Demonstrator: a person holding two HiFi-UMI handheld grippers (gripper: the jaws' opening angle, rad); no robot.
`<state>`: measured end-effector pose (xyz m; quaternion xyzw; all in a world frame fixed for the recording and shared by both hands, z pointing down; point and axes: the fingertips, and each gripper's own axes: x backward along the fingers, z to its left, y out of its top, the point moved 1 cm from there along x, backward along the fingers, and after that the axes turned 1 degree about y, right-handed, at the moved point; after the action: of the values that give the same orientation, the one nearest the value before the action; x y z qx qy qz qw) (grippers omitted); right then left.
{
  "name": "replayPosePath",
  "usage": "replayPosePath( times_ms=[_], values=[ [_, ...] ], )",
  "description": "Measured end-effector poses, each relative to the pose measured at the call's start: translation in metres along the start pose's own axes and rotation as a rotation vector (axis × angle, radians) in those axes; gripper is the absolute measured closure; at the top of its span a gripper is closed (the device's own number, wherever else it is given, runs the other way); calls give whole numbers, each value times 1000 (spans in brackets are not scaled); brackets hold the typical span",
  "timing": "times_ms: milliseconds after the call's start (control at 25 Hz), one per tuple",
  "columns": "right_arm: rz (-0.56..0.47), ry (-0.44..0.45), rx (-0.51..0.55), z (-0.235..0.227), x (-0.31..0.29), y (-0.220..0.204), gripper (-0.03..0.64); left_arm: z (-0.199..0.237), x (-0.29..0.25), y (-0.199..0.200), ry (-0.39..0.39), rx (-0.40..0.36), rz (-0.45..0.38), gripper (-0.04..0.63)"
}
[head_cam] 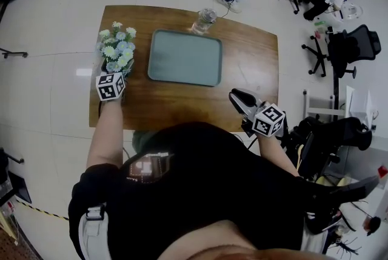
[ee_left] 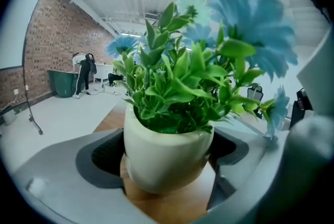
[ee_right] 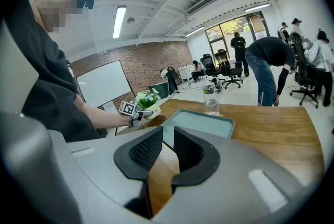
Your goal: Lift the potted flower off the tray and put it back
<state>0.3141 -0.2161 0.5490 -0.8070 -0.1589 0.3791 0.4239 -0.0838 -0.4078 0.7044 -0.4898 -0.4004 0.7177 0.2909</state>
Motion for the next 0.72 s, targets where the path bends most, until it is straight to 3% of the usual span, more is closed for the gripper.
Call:
replayPosePath(
  times_ms=[200, 480, 640, 720],
  values=[
    [-30, -26, -21, -8, 8, -5, 537, -69, -19, 23, -150, -41, -30, 86],
    [-53, -87, -53, -19, 43, -17, 537, -192, -52, 24, -379, -108, 4, 91],
    [-55, -149, -89, -30, 70, -39, 537, -242, -77, 0, -442, -177, 49, 94],
    [-53, -177, -114, -34, 82, -49, 537, -255, -90, -21, -436, -241, 132, 97]
  ],
)
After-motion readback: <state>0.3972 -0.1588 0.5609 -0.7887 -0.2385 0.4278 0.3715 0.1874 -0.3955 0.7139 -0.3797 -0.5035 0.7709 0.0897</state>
